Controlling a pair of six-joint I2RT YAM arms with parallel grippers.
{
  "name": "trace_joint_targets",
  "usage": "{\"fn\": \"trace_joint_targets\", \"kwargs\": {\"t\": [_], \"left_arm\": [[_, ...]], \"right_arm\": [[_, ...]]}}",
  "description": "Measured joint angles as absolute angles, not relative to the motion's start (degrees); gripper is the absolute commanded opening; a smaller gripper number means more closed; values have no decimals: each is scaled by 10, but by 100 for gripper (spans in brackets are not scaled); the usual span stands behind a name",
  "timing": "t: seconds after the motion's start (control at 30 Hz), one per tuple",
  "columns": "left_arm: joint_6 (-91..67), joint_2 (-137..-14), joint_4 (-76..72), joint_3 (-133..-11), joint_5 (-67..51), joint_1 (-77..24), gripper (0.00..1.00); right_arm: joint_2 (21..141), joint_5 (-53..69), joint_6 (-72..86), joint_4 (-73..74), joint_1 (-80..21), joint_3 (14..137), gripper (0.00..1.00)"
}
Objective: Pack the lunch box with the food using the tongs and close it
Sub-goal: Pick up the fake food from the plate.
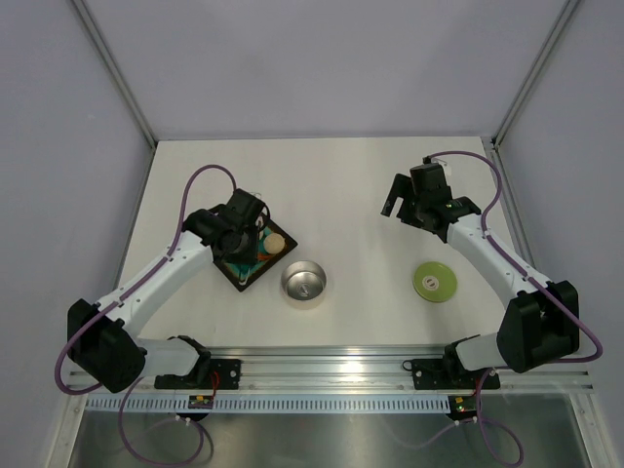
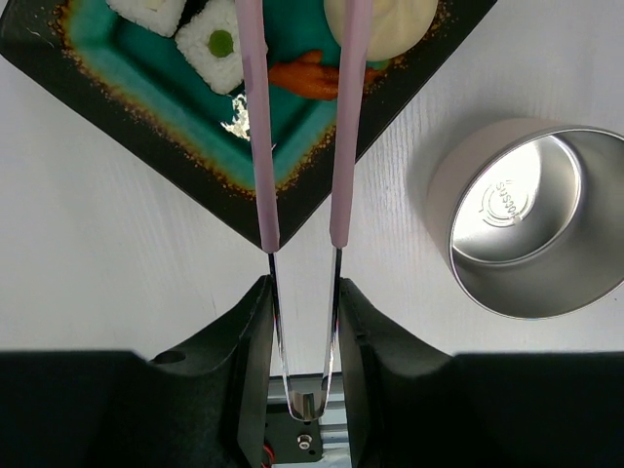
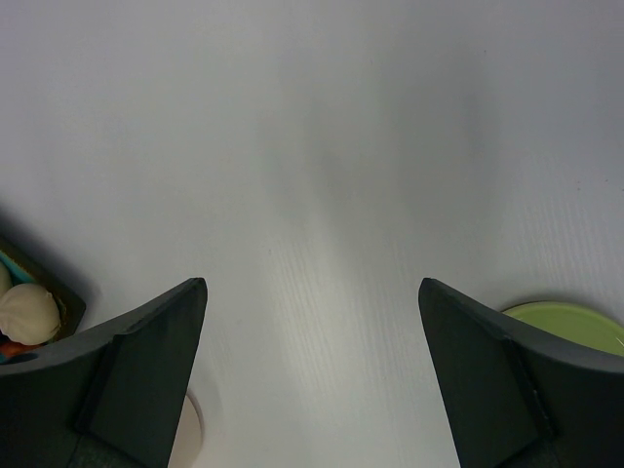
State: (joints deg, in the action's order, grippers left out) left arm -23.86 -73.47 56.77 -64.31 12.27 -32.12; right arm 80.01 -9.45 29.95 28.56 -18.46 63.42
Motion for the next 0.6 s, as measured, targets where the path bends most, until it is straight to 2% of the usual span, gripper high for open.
{"fn": "trace_joint_targets", "kwargs": {"t": [0.6], "left_arm": [[-249, -735, 543, -632, 113, -317, 37]], "right_arm": [[800, -95, 300, 286, -185, 634, 98]]}}
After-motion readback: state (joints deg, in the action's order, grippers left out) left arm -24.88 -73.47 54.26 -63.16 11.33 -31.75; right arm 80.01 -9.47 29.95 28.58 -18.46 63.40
